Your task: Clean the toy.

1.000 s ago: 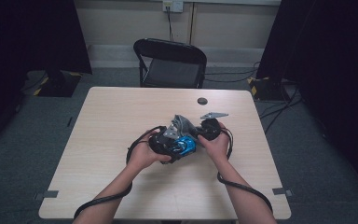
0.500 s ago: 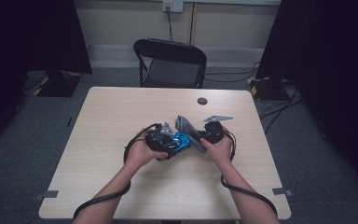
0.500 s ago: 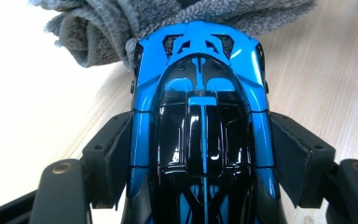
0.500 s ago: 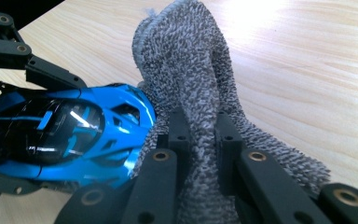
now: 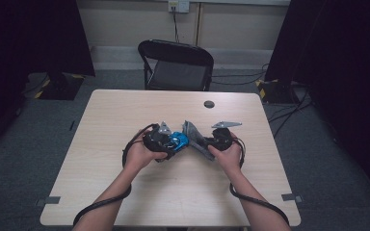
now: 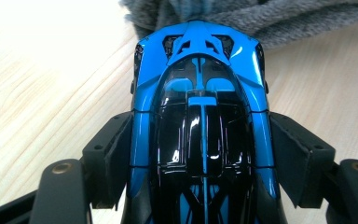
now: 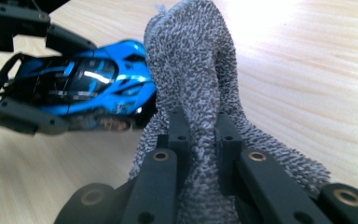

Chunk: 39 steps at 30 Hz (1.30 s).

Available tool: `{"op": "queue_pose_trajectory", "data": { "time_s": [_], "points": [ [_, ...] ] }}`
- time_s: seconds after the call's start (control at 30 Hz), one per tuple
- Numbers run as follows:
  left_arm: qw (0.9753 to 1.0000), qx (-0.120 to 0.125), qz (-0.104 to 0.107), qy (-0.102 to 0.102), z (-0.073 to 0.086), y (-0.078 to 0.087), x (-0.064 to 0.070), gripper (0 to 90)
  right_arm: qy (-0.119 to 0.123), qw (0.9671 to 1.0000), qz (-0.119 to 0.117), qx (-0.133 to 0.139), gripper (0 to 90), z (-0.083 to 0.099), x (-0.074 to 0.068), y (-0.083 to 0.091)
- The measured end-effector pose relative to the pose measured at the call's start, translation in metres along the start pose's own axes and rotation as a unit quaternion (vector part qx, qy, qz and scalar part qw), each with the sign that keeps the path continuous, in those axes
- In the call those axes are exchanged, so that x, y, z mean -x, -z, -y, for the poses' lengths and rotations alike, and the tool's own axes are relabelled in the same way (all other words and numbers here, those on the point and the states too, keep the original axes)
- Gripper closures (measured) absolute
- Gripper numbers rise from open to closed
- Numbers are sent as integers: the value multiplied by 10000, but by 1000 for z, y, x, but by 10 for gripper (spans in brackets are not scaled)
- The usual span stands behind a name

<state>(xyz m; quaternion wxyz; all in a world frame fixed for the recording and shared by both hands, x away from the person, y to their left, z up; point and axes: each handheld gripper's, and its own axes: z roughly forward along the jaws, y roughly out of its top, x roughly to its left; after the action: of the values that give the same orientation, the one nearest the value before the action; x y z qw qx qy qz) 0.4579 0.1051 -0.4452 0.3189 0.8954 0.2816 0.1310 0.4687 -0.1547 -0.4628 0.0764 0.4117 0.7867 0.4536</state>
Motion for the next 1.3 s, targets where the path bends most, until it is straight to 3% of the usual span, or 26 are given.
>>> {"op": "queue_pose_trajectory", "data": {
  "time_s": [0.17, 0.6, 0.7, 0.93, 1.1, 1.3],
  "points": [
    [9999, 42, -84, 133, 2, 2, -7, 283, -101, 9998, -132, -65, 816, 6, -2, -1],
    [9993, 91, -212, 294, 5, 10, -19, 283, -33, 9991, -382, -199, 815, 8, -11, 4],
    [9993, 105, -226, 281, 6, 12, -19, 283, -88, 9993, -346, -129, 815, 7, -5, 12],
    [9997, 173, -101, 138, 4, 17, -8, 283, -232, 9996, 176, -16, 815, -1, 21, 29],
    [9998, 184, 63, -43, -3, 13, 5, 283, -444, 9982, 394, 47, 815, -11, 32, 24],
    [9994, 217, 221, -149, -9, 4, 17, 283, -431, 9980, 456, 121, 814, -27, 27, 10]
  ]
}}
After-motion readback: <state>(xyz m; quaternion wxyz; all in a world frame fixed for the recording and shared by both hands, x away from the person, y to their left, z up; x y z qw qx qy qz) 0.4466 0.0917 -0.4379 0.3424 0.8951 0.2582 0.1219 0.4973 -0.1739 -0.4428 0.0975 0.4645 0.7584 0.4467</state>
